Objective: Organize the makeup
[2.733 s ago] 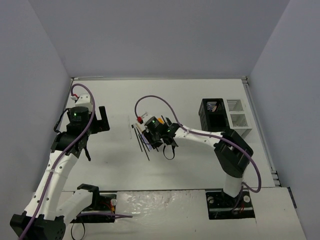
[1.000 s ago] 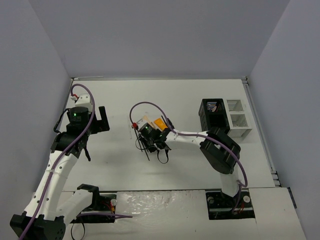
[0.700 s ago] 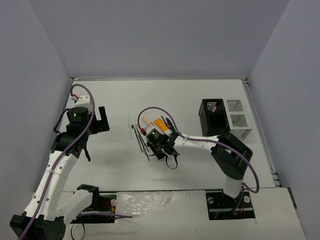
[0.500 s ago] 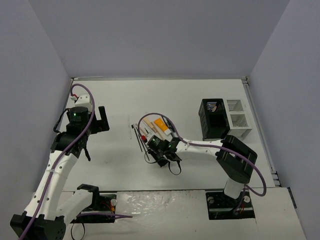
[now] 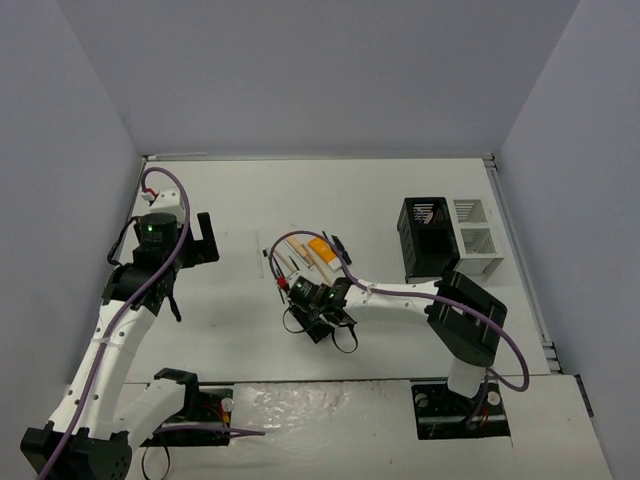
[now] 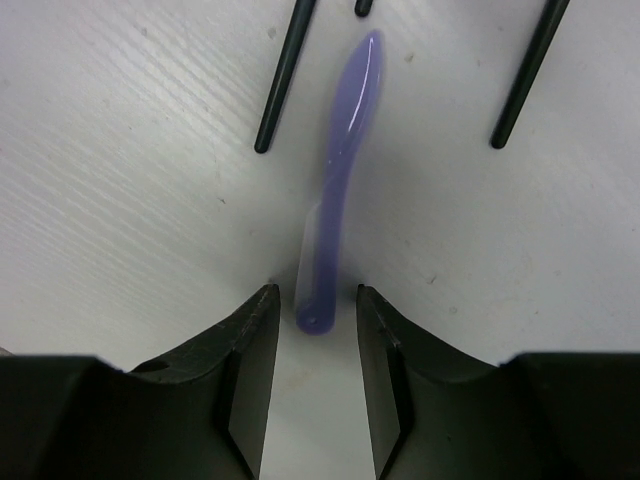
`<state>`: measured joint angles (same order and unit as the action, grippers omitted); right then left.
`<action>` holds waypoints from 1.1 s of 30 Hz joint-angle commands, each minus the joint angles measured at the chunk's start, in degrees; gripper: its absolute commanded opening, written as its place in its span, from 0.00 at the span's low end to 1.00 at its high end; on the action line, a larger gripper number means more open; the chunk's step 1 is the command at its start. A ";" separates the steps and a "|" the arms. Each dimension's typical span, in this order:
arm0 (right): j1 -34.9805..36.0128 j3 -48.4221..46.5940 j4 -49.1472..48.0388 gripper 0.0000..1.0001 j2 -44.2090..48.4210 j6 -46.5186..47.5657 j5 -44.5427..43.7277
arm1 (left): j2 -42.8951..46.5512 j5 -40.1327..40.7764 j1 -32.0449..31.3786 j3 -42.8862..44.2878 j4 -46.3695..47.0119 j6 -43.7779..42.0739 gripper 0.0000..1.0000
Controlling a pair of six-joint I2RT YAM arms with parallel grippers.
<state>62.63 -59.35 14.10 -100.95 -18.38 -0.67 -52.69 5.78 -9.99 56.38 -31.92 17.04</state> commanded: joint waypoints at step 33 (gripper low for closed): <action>-8.93 -5.95 4.18 0.00 13.91 4.18 -6.29 | -0.22 -0.59 0.76 1.01 2.83 0.89 0.97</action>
<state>58.45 -63.59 17.24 -97.02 -15.90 -0.66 -52.71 5.39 -9.74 56.38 -31.92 17.11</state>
